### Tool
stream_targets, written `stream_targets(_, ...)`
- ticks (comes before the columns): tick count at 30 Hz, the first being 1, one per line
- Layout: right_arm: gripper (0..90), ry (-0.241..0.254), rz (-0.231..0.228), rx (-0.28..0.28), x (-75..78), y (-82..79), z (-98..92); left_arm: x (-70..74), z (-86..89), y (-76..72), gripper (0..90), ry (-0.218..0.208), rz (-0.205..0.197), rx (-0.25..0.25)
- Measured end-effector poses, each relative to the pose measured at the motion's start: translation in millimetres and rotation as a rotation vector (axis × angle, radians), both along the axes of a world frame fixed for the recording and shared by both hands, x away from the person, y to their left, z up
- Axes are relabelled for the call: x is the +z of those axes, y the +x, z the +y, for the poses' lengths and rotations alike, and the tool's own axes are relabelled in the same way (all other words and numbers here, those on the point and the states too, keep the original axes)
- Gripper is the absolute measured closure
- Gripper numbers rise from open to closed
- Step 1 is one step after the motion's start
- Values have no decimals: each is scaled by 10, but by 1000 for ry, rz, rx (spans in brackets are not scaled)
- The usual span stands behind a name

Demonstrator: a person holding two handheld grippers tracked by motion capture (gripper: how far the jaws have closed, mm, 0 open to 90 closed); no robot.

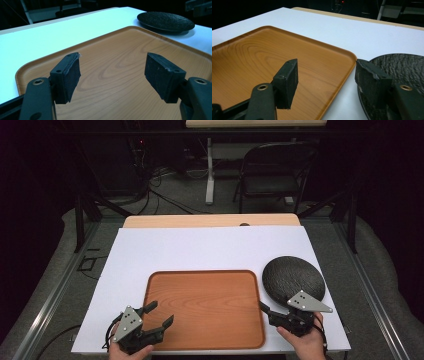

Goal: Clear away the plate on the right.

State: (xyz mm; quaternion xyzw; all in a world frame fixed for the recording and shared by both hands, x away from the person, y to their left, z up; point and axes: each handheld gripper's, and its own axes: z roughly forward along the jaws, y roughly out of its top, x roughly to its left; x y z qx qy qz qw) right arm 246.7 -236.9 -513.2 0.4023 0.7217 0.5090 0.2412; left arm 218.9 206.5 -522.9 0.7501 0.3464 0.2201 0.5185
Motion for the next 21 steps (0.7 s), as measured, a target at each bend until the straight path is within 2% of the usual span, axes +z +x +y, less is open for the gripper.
stream_targets(4, 348, 11, 6, -22, 6, 19, -69, -7, -12, 9, 241, 3, 8, -19)
stream_targets(7, 347, 11, 6, -35, 13, 26, -103, -11, -26, 5, 212, 3, -3, -4)
stream_targets(8, 345, 12, 4, -42, 23, 33, -134, -17, -37, 5, 201, 17, -15, 8)
stream_targets(11, 344, 21, 4, -53, 25, 37, -158, -21, -45, 7, 181, 18, -20, 7)
stream_targets(13, 344, 25, 10, -67, 29, 52, -210, -26, -54, 1, 173, 6, -33, 8)
stream_targets(21, 343, 48, 39, -102, 27, 95, -346, -23, -30, 11, 173, -5, -26, 13)
